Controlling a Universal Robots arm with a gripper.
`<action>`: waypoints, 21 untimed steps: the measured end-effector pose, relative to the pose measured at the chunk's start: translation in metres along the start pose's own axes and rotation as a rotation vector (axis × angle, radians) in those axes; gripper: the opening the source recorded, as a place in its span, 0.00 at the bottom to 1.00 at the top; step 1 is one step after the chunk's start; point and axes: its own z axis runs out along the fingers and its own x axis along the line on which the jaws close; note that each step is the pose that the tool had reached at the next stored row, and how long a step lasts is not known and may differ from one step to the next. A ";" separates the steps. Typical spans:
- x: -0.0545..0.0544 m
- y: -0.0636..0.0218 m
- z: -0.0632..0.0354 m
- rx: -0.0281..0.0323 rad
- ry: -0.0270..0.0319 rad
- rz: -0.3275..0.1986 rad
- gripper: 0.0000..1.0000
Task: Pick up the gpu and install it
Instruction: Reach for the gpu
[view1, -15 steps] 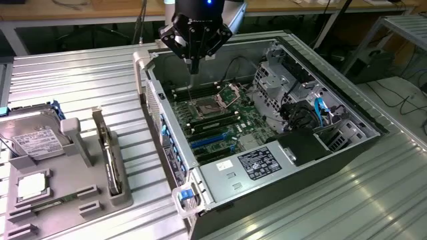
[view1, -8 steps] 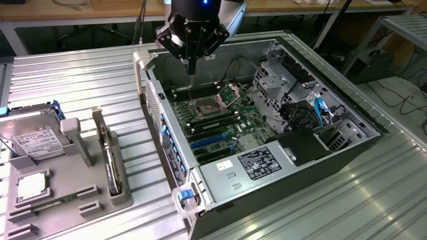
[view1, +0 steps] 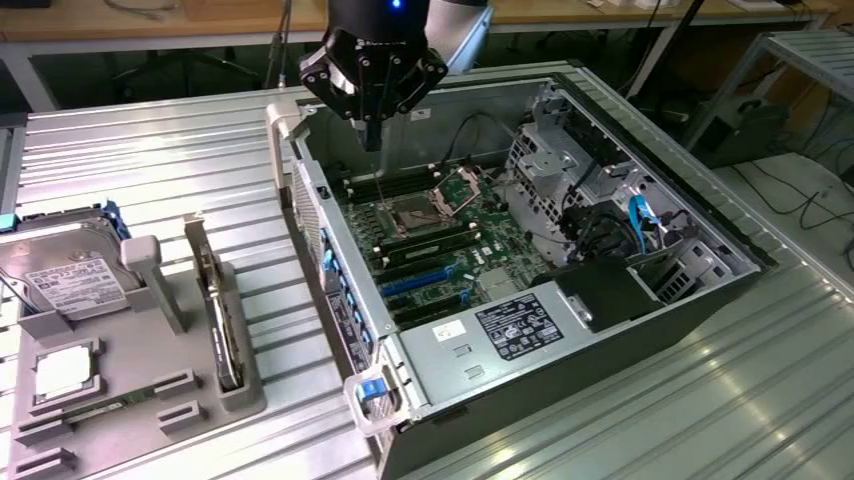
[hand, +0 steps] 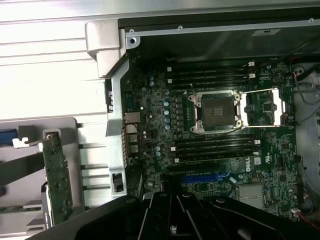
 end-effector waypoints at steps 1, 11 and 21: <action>0.001 -0.0001 0.0000 0.0000 0.0000 0.000 0.11; 0.008 -0.0006 -0.0002 0.0000 0.0000 0.000 0.11; 0.016 -0.0013 -0.0004 0.0000 0.0000 0.000 0.11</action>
